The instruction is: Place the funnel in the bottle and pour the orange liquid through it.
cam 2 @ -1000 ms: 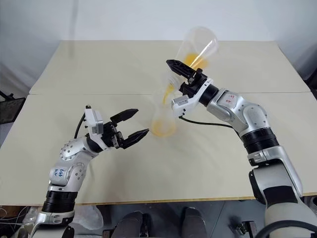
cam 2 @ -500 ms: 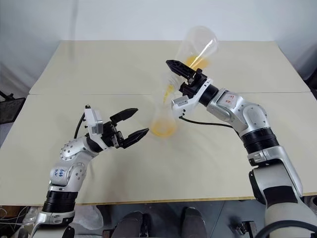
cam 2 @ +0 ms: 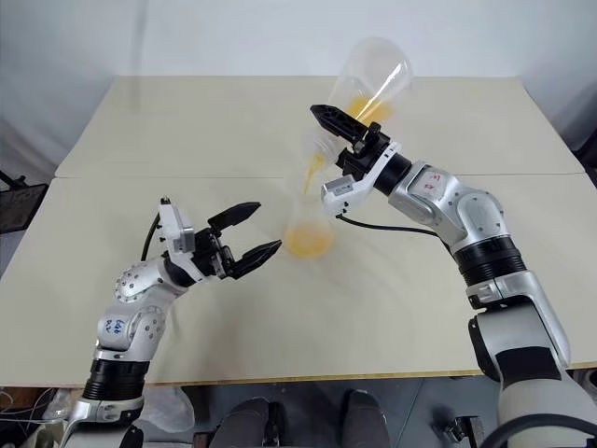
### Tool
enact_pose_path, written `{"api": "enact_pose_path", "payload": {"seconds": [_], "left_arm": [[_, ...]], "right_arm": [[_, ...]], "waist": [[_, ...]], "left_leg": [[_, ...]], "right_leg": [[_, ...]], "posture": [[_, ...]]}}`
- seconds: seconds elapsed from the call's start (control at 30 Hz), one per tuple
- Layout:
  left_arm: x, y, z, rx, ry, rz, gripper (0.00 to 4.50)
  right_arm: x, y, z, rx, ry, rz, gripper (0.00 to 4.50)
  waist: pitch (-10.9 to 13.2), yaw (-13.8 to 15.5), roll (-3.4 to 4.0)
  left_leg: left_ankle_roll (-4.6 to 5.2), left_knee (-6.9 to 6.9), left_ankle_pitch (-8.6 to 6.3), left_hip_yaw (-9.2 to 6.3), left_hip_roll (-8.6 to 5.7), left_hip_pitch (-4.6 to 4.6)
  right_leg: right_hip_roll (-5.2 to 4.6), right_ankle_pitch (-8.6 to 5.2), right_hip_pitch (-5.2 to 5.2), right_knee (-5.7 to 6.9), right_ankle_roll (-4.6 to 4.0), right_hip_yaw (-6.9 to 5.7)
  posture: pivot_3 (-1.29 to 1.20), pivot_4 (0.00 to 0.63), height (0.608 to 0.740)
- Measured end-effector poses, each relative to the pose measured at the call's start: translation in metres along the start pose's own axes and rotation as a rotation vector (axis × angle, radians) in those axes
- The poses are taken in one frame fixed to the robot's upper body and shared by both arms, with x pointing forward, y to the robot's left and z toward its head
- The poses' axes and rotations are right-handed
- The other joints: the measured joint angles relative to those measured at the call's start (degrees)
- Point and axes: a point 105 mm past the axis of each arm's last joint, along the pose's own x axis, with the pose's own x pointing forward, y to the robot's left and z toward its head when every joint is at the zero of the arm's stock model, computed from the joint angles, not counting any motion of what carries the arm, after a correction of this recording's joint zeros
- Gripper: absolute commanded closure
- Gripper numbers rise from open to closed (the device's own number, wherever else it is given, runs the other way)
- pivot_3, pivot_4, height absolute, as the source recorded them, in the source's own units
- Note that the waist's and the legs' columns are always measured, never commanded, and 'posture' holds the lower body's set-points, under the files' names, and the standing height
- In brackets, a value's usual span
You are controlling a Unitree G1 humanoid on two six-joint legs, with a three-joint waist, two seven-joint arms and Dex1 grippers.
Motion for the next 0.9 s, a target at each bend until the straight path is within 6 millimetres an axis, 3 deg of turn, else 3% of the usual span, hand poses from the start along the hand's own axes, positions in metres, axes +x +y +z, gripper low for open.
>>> {"api": "enact_pose_path", "payload": {"seconds": [0.27,0.9], "left_arm": [[0.0010,-0.0003,0.0008,0.003,-0.008,0.000,0.00],[0.0028,0.0006,0.0040,0.028,-0.036,0.021,0.00]], "right_arm": [[0.0021,0.0046,0.0067,-0.011,-0.029,0.013,1.92],[0.0010,-0.0030,0.0007,-0.040,-0.011,-0.007,1.92]], "waist": [[0.00,0.01,0.00],[0.00,0.04,0.00]], "left_leg": [[0.00,0.00,0.00,0.00,0.00,0.00],[0.00,0.00,0.00,0.00,0.00,0.00]], "right_leg": [[0.00,0.00,0.00,0.00,0.00,0.00],[0.00,0.00,0.00,0.00,0.00,0.00]], "posture": [[0.00,0.150,0.740],[0.00,0.150,0.740]]}}
